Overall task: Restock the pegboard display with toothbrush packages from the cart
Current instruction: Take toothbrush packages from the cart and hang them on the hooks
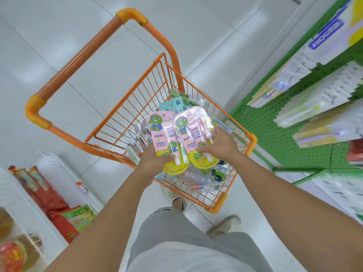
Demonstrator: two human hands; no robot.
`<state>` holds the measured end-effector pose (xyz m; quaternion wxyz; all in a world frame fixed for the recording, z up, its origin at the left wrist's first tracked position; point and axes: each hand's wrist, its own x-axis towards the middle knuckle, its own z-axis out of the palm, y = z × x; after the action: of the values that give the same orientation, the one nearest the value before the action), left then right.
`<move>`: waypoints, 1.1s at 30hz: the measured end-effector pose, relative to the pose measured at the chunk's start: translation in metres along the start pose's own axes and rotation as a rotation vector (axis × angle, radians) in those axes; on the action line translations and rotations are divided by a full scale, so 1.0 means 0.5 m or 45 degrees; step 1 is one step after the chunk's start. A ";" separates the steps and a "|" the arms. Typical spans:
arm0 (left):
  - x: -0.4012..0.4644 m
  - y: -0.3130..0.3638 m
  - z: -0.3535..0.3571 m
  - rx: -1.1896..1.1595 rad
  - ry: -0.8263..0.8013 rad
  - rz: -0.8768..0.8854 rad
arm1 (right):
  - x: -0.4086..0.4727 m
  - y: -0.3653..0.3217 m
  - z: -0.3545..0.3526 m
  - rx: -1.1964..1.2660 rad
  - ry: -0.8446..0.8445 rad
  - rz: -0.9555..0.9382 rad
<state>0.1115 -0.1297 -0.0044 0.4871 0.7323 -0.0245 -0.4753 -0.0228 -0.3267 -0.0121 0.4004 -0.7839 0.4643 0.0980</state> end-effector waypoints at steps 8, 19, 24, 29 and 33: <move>-0.137 0.051 0.162 0.084 -0.156 0.170 | -0.219 0.182 -0.133 1.044 -0.061 0.004; -0.381 0.015 0.768 0.112 -0.717 0.112 | -0.580 0.697 -0.398 1.640 0.531 0.161; -0.430 0.012 0.897 0.226 -0.735 0.086 | -0.634 0.779 -0.442 1.704 0.687 0.253; -0.399 0.020 0.945 0.347 -0.690 0.067 | -0.642 0.815 -0.448 1.729 0.773 0.336; -0.378 0.023 0.963 0.394 -0.589 0.124 | -0.629 0.831 -0.471 1.665 0.837 0.332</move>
<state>-0.3337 -0.3736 0.0959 0.3733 0.6680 -0.2425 -0.5963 -0.5824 -0.3949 0.0856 0.6109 -0.3131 0.6129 -0.3914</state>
